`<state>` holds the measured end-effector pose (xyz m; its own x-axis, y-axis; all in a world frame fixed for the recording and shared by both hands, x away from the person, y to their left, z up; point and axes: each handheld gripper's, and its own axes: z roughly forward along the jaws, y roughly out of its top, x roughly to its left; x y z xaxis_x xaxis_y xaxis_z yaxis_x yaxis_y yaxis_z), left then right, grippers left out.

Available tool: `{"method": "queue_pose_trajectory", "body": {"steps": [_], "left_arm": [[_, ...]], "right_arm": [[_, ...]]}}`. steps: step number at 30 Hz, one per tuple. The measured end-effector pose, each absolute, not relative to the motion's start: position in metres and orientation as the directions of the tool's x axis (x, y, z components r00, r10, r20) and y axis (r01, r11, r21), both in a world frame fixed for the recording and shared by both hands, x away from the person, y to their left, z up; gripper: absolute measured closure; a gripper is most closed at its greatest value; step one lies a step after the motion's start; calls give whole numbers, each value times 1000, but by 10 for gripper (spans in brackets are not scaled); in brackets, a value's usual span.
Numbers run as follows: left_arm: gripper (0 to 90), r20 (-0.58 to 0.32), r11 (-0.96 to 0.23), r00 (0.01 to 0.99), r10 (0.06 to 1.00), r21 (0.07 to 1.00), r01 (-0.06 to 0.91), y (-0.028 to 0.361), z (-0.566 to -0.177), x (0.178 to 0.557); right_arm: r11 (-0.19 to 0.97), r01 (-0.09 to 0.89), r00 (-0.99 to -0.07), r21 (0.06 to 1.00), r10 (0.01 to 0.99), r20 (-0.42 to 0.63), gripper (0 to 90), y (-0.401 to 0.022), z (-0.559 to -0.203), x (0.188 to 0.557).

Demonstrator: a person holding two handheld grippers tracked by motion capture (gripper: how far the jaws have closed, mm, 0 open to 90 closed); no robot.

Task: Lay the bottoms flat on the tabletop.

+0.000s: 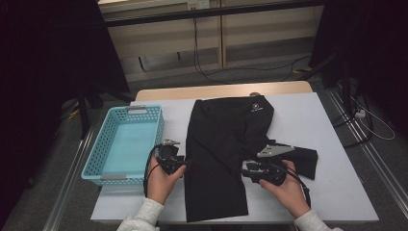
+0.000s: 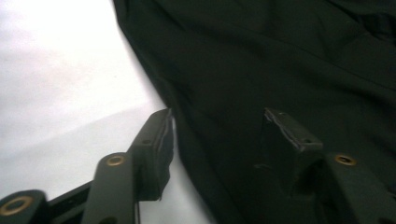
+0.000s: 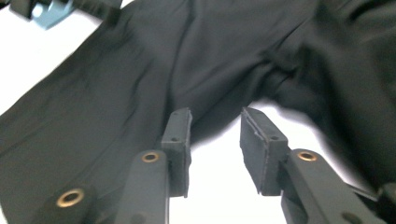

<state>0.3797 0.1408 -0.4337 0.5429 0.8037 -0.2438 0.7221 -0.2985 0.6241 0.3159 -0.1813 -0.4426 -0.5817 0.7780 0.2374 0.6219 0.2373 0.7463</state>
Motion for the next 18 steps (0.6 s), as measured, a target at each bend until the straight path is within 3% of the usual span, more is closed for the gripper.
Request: {"method": "queue_pose_trajectory", "body": {"steps": [5,15,16,17,18], "left_arm": [[401,-245,-306,550,798,622,721,141,-434,379],[404,-251,-309,556,793,620,721,142,-435,378],[404,-250,-308,554,794,621,721,143,-435,378],[405,-250,-311,556,793,619,721,143,-435,378],[405,-252,-307,554,793,621,721,143,-435,377]], "right_arm": [[174,662,-514,729,813,273,619,-180,-452,333],[148,683,-498,716,811,307,632,-173,-459,347],[164,690,-500,705,813,300,689,-170,-461,348],[185,676,-513,713,813,276,818,-169,-462,349],[206,669,-525,714,810,259,857,-169,-462,350]]}}
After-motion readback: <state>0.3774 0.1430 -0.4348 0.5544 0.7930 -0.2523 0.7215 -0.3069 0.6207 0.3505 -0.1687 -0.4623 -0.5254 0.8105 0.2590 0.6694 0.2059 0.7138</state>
